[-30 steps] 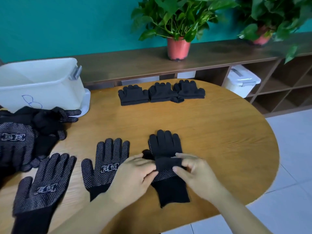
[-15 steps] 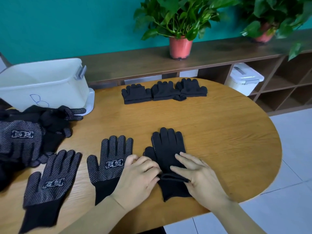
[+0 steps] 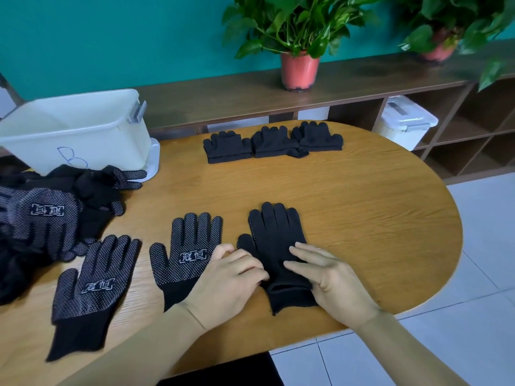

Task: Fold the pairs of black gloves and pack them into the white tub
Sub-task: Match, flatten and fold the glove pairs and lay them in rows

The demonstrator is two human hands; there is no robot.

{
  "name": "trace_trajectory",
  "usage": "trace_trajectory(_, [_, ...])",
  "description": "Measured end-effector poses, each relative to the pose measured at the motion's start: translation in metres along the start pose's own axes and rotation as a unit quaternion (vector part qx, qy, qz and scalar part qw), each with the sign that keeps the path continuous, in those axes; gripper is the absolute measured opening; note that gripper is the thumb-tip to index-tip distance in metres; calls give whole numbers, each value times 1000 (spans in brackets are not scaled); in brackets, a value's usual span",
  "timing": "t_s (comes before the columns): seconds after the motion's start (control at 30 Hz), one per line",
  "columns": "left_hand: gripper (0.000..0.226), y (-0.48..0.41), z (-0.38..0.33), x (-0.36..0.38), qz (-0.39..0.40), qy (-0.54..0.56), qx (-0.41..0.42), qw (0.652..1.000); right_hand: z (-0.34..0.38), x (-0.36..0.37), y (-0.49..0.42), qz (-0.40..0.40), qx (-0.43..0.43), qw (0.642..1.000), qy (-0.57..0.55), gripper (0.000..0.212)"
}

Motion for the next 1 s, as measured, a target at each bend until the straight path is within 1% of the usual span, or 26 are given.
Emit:
trace_trajectory(0.1, [17,1,1,3,9,12,9,1000,-8,1,3,0,-3,999,-41,52])
trace_trajectory(0.23, [23,0,-5,3,19,-27,42,999,-12,0,4,-16,-6,997,-71,40])
trace_trajectory(0.4, [31,1,-9,5,23,-39,53,998,-14,-5,5,-38,-8,994,-99,36])
trace_trajectory(0.5, [34,-1,-9,6,42,-36,46,997,-13,-4,5,-40,-8,995,-95,37])
trace_trajectory(0.57, [34,2,-8,3,48,-10,40,998,-14,-4,7,-45,1,995,-92,40])
trace_trajectory(0.63, [33,5,-5,-4,26,54,25,998,-14,-10,10,-66,24,993,-93,41])
trace_trajectory(0.7, [28,3,1,-9,-1,122,-16,992,-9,-18,8,-89,41,993,-72,38])
trace_trajectory(0.73, [26,0,4,-8,-2,128,-49,991,-3,-22,3,-93,50,993,-45,36])
trace_trajectory(0.77, [29,-6,6,-3,19,115,-87,989,2,-23,-4,-84,64,994,-14,34])
trace_trajectory(0.8, [43,-12,6,6,68,96,-122,986,7,-22,-12,-54,81,995,14,36])
trace_trajectory(0.83, [62,-17,6,15,132,78,-149,977,11,-16,-20,-6,98,995,32,44])
trace_trajectory(0.87, [80,-18,5,27,194,62,-167,965,11,-4,-25,60,121,990,50,55])
trace_trajectory(0.9, [92,-17,3,37,247,48,-173,952,9,7,-27,119,138,980,76,67])
trace_trajectory(0.93, [99,-14,1,44,278,34,-171,944,8,15,-26,160,143,972,101,76])
trace_trajectory(1.0, [108,-10,-1,50,306,9,-169,937,5,25,-22,202,144,961,124,80])
Point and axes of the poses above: each hand's wrist, its own y-axis away from the middle knuckle, its own x-axis out of the palm, z = x × y, the point moved 9 cm from there along -y, towards the middle knuckle, and after that the axes turned 15 degrees about z, right-handed, at the moved point
